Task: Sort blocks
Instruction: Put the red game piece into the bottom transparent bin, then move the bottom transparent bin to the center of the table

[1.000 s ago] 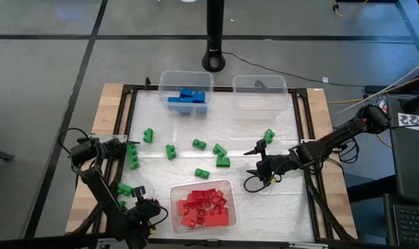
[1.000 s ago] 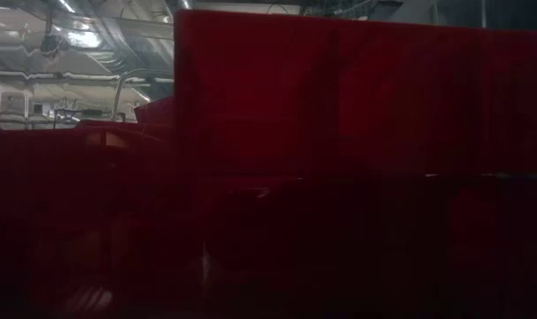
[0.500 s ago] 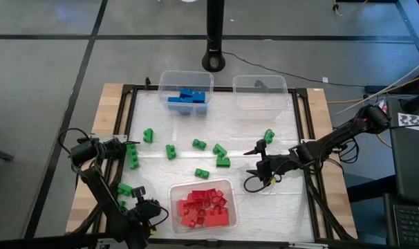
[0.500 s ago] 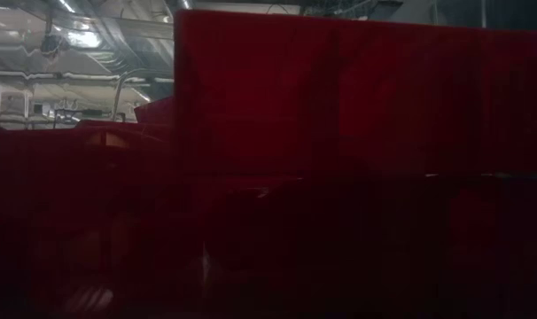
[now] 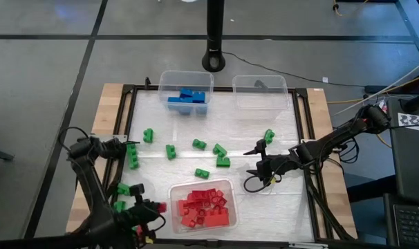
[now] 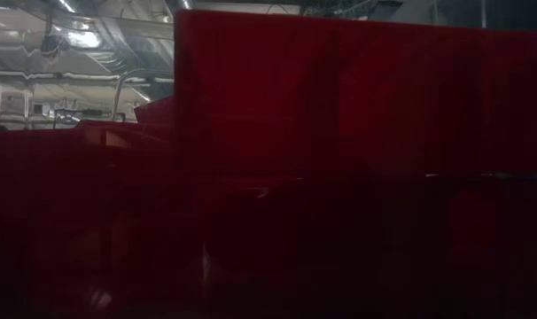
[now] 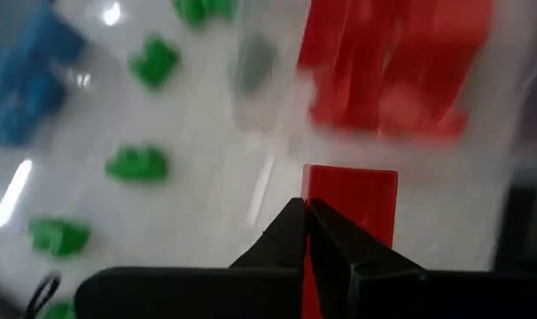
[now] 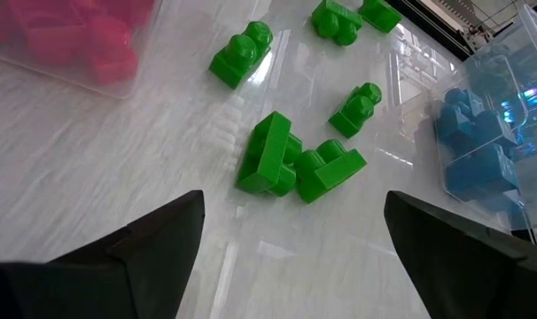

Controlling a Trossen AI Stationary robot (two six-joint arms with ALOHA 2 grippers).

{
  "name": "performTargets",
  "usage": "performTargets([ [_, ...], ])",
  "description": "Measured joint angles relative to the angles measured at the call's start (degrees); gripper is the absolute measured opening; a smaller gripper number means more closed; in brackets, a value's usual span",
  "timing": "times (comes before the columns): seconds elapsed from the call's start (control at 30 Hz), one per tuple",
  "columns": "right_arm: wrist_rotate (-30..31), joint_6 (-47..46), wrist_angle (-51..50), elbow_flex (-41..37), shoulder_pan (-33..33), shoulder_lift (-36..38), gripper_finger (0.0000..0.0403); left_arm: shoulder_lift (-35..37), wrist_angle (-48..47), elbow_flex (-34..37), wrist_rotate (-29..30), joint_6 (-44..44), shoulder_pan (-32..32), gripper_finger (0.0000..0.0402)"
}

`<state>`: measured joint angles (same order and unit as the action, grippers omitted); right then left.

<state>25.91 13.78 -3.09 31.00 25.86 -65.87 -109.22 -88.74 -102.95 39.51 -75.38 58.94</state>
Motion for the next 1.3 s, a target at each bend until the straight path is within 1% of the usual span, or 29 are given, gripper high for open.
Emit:
performTargets([
  [0.1,0.0,0.0,0.0,0.0,0.0,0.0,0.0351,2.1,1.5,-1.8,6.2,2.5,-1.0,0.0],
  [0.23,0.0,0.0,0.0,0.0,0.0,0.0,0.0351,4.0,7.0,-1.8,13.4,8.4,-2.6,0.0],
  [0.33,0.0,0.0,0.0,0.0,0.0,0.0,0.0351,4.4,12.8,-1.8,16.7,14.9,-4.8,0.0],
  [0.4,0.0,0.0,0.0,0.0,0.0,0.0,0.0351,4.4,18.9,-0.4,16.8,19.5,-6.7,0.0],
  [0.53,0.0,0.0,0.0,0.0,0.0,0.0,0.0351,4.3,31.8,4.6,15.1,28.1,-9.7,0.0],
  [0.7,0.0,0.0,0.0,0.0,0.0,0.0,0.0351,4.3,43.5,10.6,13.2,32.9,-12.1,0.0],
  [0.83,0.0,0.0,0.0,0.0,0.0,0.0,0.0351,4.3,48.9,14.1,13.1,35.9,-13.3,0.0002],
  [0.97,0.0,0.0,0.0,0.0,0.0,0.0,0.0351,4.2,49.4,15.8,12.7,35.3,-14.9,0.0014],
  [1.03,0.0,0.0,0.0,0.0,0.0,0.0,0.0351,4.2,49.4,16.2,12.4,34.3,-15.7,0.0026],
  [1.1,0.0,0.0,0.0,0.0,0.0,0.0,0.0351,4.2,49.5,16.2,10.6,34.0,-16.6,0.0046],
  [1.2,0.0,0.0,0.0,0.0,0.0,0.0,0.0351,4.3,49.4,16.1,4.6,35.1,-18.0,0.0087],
  [1.3,0.0,0.0,0.0,0.0,0.0,0.0,0.0351,4.6,48.9,15.9,-3.1,35.9,-19.5,0.0135],
])
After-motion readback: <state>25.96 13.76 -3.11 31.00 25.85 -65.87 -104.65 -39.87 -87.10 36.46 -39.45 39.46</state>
